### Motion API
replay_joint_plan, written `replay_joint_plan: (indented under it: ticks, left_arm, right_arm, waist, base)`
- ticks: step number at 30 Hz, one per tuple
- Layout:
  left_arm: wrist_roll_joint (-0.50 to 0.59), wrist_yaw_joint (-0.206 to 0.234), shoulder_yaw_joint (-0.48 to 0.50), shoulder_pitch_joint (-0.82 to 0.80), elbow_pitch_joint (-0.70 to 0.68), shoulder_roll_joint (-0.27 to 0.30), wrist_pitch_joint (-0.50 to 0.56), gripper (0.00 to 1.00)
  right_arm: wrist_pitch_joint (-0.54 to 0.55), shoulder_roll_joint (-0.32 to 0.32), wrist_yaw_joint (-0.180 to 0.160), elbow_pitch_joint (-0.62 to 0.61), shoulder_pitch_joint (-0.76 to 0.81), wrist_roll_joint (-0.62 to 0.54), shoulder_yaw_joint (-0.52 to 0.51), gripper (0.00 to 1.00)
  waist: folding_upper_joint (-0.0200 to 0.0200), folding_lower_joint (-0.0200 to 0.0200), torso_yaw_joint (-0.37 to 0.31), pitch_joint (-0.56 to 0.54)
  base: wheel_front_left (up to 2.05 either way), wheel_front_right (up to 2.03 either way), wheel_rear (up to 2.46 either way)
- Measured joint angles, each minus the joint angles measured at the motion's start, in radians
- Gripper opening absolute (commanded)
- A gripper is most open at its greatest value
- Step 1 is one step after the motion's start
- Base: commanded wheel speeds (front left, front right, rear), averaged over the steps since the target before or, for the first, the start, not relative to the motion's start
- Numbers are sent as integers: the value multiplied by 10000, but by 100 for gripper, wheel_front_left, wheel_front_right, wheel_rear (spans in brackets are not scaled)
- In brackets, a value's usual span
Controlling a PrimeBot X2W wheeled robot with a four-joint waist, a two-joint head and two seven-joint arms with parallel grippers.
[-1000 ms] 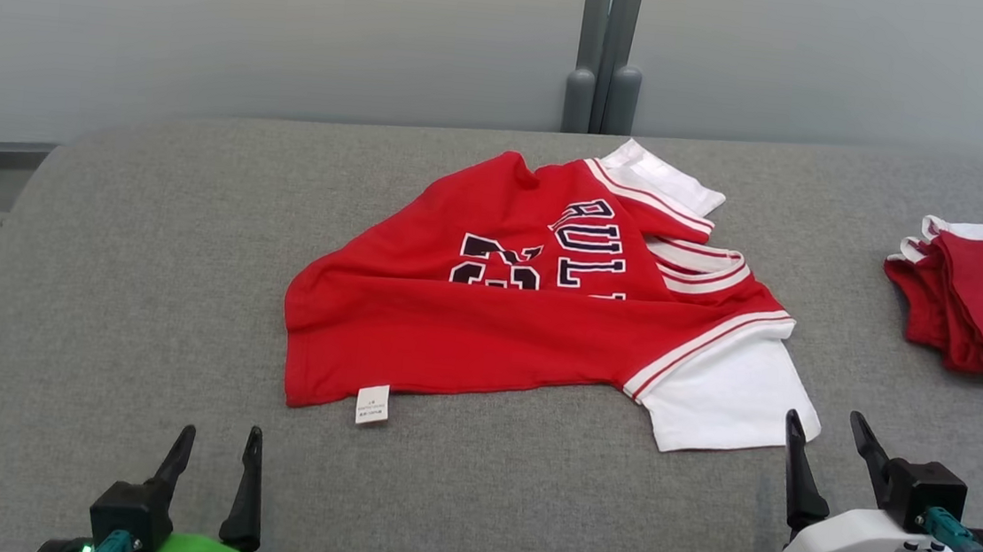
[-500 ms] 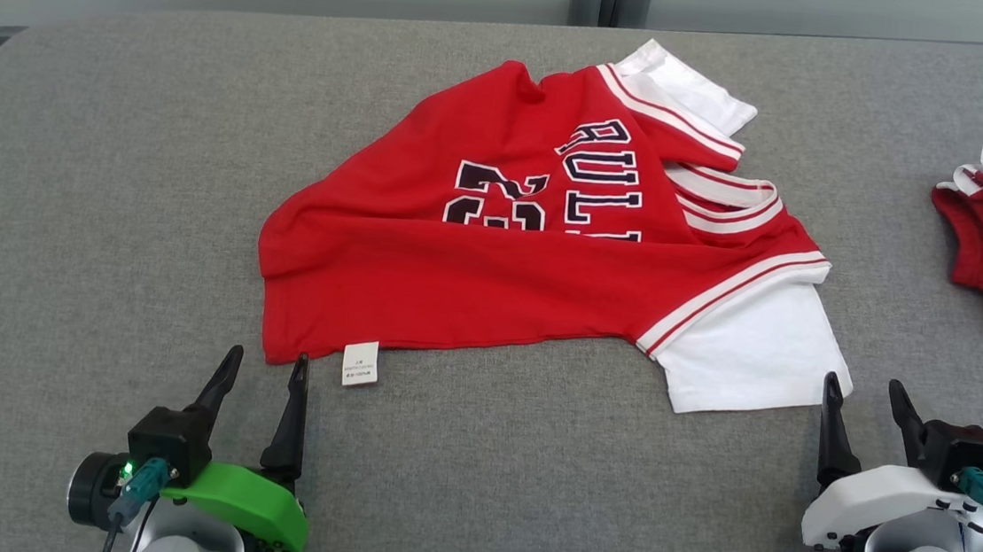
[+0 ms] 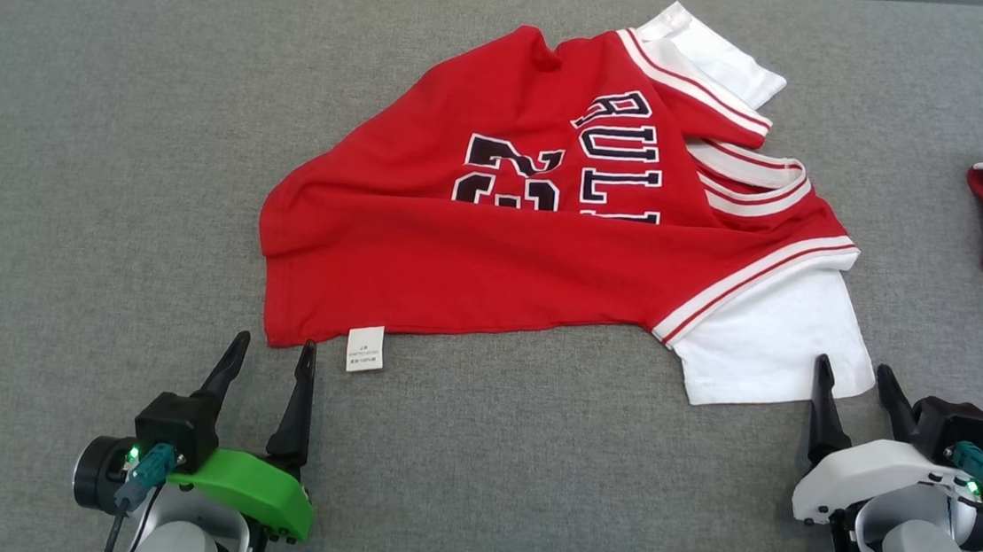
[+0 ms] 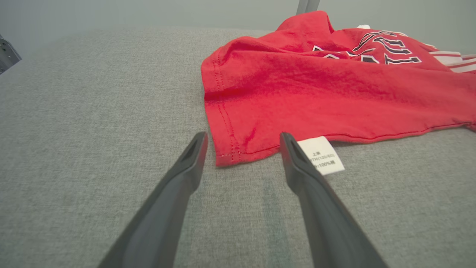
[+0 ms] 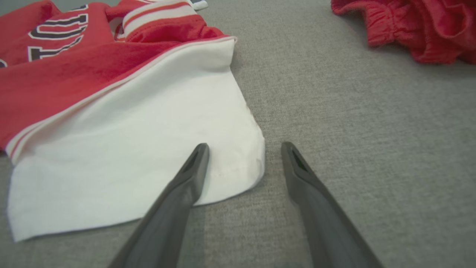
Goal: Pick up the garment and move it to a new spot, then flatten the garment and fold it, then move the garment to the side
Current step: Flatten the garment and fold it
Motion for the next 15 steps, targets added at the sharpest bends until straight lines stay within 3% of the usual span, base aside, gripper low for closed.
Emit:
replay_joint_plan:
  ticks: [1,2,4,6,15]
  left_arm:
    - [6,0,-8,-25,-2,0,0,100]
    - [15,0,-17,-39,-2,0,0,100]
    - [25,0,-36,-67,2,0,-2,100]
    - [36,0,-148,-102,46,21,0,100]
    - [-552,-2,-194,-487,663,142,-2,100]
  right_arm:
    - [-4,-6,0,86,-63,-4,15,88]
    - [-31,-12,0,157,-95,-15,25,55]
    - [-42,-17,0,274,-135,-17,35,33]
    - [-63,-23,2,380,-204,0,73,0]
    - [-56,27,10,199,-178,-148,-69,0]
  waist:
    - [0,0,19,32]
    - [0,0,37,62]
    - [0,0,72,118]
    - [0,0,94,169]
    - [0,0,-80,249]
  base:
    - [0,0,0]
    - [0,0,0]
    - [0,0,0]
    - [0,0,0]
    - [0,0,0]
